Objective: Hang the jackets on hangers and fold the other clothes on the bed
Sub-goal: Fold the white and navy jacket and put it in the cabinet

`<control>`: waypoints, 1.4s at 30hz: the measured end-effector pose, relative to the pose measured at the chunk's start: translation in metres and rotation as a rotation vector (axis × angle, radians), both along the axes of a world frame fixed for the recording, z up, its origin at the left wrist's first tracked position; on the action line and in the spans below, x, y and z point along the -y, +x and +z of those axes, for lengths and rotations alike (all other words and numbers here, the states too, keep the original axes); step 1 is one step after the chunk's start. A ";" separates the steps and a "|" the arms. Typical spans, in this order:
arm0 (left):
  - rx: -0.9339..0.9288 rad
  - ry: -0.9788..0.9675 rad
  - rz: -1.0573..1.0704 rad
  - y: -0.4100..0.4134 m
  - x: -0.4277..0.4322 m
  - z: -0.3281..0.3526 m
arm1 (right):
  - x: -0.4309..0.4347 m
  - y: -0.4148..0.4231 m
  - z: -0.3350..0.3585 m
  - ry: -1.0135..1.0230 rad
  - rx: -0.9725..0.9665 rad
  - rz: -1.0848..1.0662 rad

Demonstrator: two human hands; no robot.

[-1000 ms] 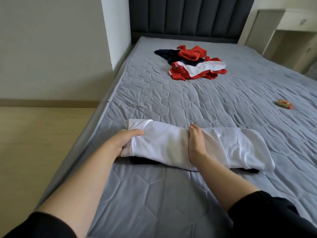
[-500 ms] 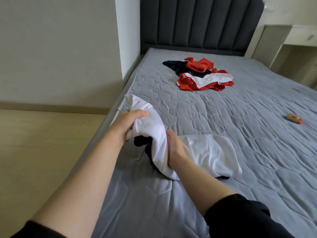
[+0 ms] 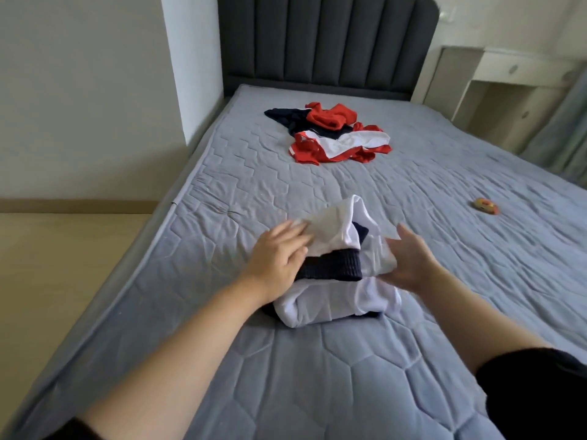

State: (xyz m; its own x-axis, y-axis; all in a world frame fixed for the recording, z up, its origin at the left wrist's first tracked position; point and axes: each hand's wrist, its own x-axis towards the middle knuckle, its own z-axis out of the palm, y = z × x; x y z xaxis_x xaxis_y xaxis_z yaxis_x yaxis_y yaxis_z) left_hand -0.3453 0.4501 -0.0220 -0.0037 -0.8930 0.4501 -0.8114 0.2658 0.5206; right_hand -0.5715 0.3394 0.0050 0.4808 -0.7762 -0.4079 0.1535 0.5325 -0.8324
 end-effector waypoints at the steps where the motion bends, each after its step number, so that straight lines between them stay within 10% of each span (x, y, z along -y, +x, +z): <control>1: 0.070 0.051 0.004 -0.005 0.003 -0.005 | -0.004 -0.006 0.006 0.006 0.026 0.004; 8: 0.525 0.386 0.097 -0.046 0.014 -0.002 | 0.007 -0.013 0.012 -0.074 -0.263 0.223; 15: 0.550 0.437 0.094 -0.058 0.016 -0.007 | -0.003 0.012 -0.005 -0.271 -0.601 0.039; 19: 0.236 0.286 0.050 -0.044 0.023 0.005 | 0.007 -0.001 -0.016 -0.050 -0.506 -0.008; 25: 0.599 0.381 0.146 -0.053 0.017 -0.017 | 0.002 -0.006 -0.039 -0.117 -0.636 -0.057; 35: 0.437 -0.067 0.100 -0.045 -0.007 -0.048 | 0.013 0.003 -0.039 -0.036 -0.496 -0.235; 42: -0.257 -0.070 0.332 -0.015 -0.013 -0.064 | 0.015 -0.003 -0.040 0.006 -0.467 -0.244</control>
State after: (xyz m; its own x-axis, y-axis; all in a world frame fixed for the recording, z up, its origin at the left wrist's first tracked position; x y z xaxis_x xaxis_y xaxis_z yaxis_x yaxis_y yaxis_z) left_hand -0.3599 0.4633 -0.0861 0.3995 -0.7940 0.4582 -0.7051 0.0533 0.7071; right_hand -0.5743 0.3248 -0.0347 0.0522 -0.8398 -0.5404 -0.1123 0.5328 -0.8388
